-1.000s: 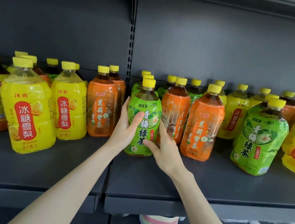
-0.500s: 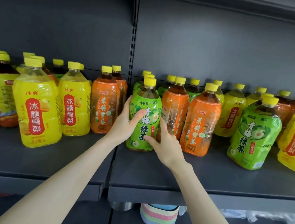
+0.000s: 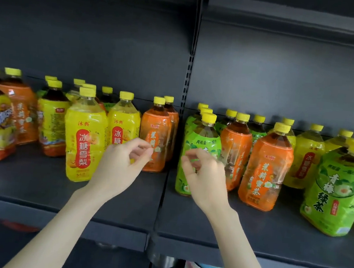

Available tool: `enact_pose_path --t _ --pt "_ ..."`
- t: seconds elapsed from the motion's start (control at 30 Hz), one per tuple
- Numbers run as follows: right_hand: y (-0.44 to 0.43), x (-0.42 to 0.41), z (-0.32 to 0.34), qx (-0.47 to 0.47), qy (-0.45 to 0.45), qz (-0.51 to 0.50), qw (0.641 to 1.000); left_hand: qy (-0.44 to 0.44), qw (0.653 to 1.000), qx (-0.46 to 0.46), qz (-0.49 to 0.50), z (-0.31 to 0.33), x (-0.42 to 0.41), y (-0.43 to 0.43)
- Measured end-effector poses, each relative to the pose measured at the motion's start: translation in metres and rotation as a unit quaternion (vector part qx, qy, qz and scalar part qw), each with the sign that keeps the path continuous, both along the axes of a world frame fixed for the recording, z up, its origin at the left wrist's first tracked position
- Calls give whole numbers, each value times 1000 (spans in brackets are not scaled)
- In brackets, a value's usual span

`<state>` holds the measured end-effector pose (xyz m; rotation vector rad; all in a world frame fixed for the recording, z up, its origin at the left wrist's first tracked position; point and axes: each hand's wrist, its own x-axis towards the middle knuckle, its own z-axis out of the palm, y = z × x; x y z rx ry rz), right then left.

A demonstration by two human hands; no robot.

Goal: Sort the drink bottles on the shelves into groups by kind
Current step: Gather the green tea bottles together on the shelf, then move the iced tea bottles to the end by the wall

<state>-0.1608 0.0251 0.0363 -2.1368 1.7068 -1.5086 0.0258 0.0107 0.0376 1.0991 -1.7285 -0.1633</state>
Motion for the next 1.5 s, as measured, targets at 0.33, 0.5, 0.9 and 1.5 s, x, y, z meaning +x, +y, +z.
enact_pose_path --t 0.33,0.5,0.9,1.5 --pt "-22 156 -3 -26 -28 73 997 40 999 0 14 -16 161 -6" --pt "-34 248 -8 -32 -63 80 994 49 998 3 30 -31 248 -21" --pt "-112 353 -10 -17 -33 40 998 161 977 -19 141 -30 360 -103" --pt "-155 380 6 -37 106 -120 986 238 968 32 -78 -26 373 -139"
